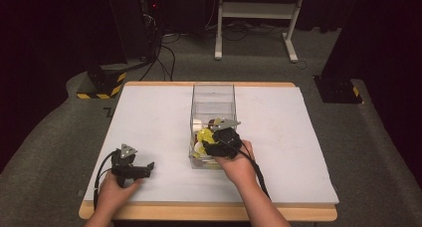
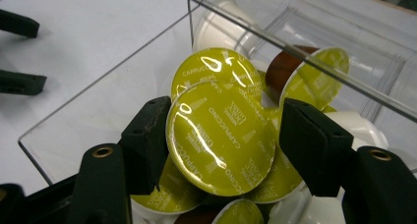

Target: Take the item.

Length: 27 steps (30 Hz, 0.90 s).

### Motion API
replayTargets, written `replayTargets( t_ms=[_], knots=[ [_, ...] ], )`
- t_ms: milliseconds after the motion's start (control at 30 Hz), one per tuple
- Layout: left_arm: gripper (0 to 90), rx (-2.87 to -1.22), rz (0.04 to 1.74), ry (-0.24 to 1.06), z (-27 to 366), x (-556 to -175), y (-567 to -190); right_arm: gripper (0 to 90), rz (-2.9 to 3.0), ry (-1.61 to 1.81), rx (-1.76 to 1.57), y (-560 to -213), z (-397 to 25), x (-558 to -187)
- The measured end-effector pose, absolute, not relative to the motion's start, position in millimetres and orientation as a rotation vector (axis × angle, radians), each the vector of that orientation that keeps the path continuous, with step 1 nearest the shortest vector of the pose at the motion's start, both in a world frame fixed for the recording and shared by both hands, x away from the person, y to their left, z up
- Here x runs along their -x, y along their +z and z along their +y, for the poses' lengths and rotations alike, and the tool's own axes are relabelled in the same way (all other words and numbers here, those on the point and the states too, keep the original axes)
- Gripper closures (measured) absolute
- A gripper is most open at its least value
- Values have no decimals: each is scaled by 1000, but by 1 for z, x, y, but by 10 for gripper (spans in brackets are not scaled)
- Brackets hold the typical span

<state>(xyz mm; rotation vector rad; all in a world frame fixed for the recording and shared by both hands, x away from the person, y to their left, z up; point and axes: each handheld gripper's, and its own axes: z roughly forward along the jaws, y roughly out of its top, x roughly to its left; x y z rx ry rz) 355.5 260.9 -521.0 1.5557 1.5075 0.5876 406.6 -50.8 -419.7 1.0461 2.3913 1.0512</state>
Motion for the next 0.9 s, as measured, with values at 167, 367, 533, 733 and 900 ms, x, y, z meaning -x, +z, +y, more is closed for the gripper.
replayTargets(
  t_ms=[167, 367, 533, 733, 900],
  knots=[
    [14, -1555, 1508, 588, 261, -356, -521, 385, 2410, 1010, -1026, -422, -50, -406],
    [14, -1555, 1507, 588, 261, -356, -521, 395, 2416, 1034, -1038, -423, -52, -405],
    [14, -1555, 1508, 588, 261, -356, -521, 342, 2421, 1053, -1036, -425, -52, -406],
    [14, -1556, 1507, 588, 261, -355, -521, 394, 2425, 1043, -1022, -425, -51, -405],
    [14, -1556, 1507, 588, 261, -356, -521, 404, 2427, 1057, -1015, -426, -53, -405]
  ],
)
